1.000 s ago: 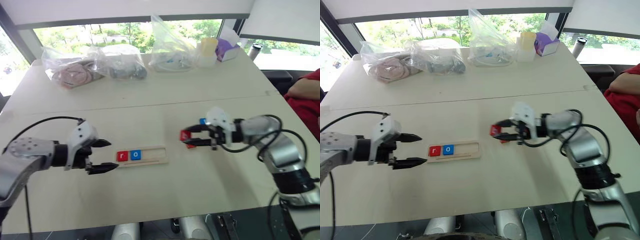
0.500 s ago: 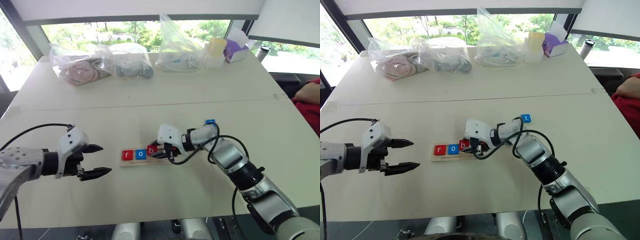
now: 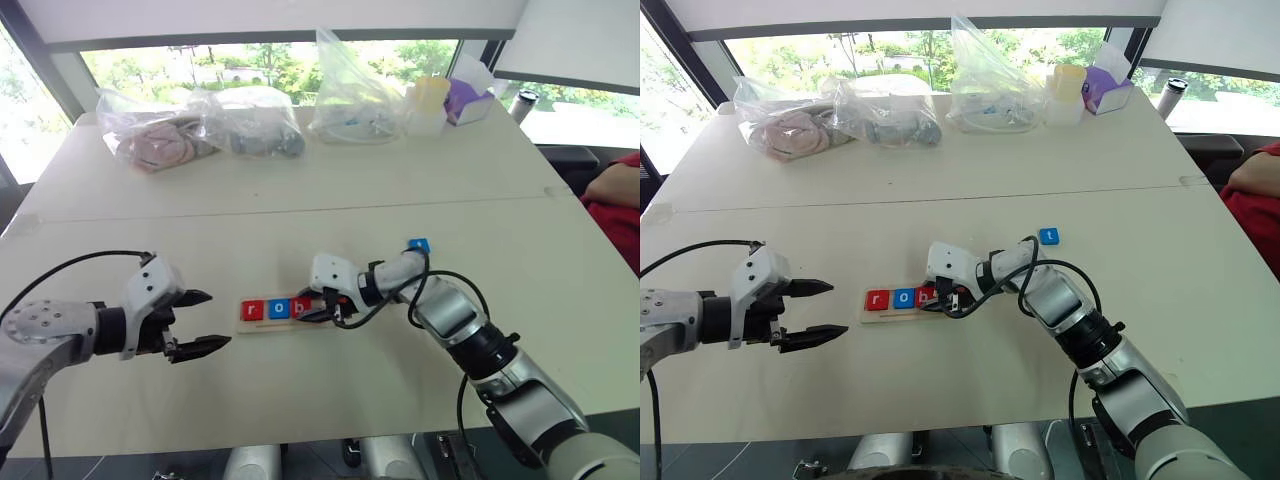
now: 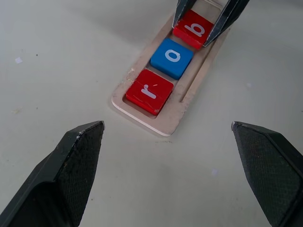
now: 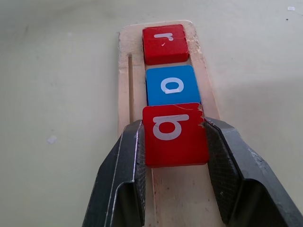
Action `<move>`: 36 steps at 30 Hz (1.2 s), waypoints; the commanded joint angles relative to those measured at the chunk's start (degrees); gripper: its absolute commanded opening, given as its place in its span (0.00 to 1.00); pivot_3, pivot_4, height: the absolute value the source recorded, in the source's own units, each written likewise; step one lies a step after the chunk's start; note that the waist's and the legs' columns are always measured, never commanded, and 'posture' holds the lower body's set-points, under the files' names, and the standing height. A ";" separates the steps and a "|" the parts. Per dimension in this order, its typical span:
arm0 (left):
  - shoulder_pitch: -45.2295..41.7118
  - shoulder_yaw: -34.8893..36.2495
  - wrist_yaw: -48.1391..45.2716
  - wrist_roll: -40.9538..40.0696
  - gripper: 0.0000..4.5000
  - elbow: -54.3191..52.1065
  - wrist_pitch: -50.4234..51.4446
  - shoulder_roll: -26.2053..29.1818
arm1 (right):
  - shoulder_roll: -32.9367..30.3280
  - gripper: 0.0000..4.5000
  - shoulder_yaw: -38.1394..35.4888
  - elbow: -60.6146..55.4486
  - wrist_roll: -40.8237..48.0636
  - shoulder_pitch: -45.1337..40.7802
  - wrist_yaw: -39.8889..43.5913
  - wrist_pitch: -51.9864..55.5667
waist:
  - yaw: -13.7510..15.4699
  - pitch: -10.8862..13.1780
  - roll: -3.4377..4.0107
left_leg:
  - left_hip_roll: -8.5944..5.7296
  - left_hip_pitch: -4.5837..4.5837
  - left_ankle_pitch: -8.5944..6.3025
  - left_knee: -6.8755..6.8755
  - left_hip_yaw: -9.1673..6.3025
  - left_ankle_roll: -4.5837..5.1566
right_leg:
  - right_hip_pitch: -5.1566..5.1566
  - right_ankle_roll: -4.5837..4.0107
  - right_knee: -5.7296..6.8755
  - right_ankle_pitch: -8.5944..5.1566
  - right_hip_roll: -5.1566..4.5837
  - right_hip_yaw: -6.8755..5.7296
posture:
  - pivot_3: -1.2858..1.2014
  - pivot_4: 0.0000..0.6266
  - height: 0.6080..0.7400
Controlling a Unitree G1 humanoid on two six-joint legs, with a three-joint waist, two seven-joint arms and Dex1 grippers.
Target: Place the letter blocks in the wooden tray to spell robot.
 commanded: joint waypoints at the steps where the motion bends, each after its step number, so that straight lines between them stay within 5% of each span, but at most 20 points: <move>1: -0.65 -0.06 0.16 0.31 1.00 -0.17 -0.46 -0.08 | 1.21 0.59 -0.40 -0.65 -0.42 -0.52 -1.27 -0.32 | -0.01 0.00 0.00 | 0.00 0.00 0.00 0.00 0.00 0.00 | 0.00 0.00 0.00 0.00 0.00 0.00 | 0.52 0.24 1.00; 5: -0.88 -0.40 0.27 0.18 1.00 -0.20 -0.30 -0.13 | 1.56 0.99 -1.96 -0.42 -0.41 -1.40 -2.52 -0.83 | -0.02 0.00 0.00 | 0.00 0.00 0.00 0.00 0.00 0.00 | 0.00 0.00 0.00 0.00 0.00 0.00 | 0.52 0.24 1.00; 12: -1.94 -1.21 0.54 0.13 1.00 0.10 -0.25 -0.23 | -0.70 0.99 -6.91 -4.54 2.03 -1.90 -2.70 2.12 | 0.06 0.00 0.00 | 0.00 -0.01 0.00 0.00 -0.01 0.00 | 0.00 0.00 0.00 0.00 0.00 0.00 | 0.52 0.24 1.00; 20: -7.62 -0.91 3.40 -6.10 1.00 -2.46 2.36 -4.55 | -8.84 0.99 -20.85 -11.49 2.86 4.58 -11.73 12.10 | 0.44 -0.02 -0.03 | -0.05 -0.02 0.00 0.00 0.02 0.00 | 0.03 0.01 -0.03 0.00 -0.08 0.01 | 0.52 0.24 1.00; 29: -16.20 -6.94 6.70 -7.10 1.00 -2.21 4.39 -9.65 | 3.21 0.99 -30.94 -37.48 4.27 19.54 -33.08 47.43 | -0.12 -0.04 0.00 | 0.00 0.02 0.00 -0.02 -0.15 0.00 | 0.00 0.20 0.12 0.11 0.13 0.02 | 0.52 0.24 1.00; 36: -19.26 -10.65 4.84 -5.33 1.00 0.64 3.38 -9.56 | 7.72 0.99 -28.67 -41.53 2.85 22.27 -42.38 52.65 | 0.01 -0.05 -0.01 | -0.03 0.05 0.14 0.02 -0.11 -0.23 | 0.00 0.10 0.17 -0.07 0.11 0.03 | 0.52 0.24 1.00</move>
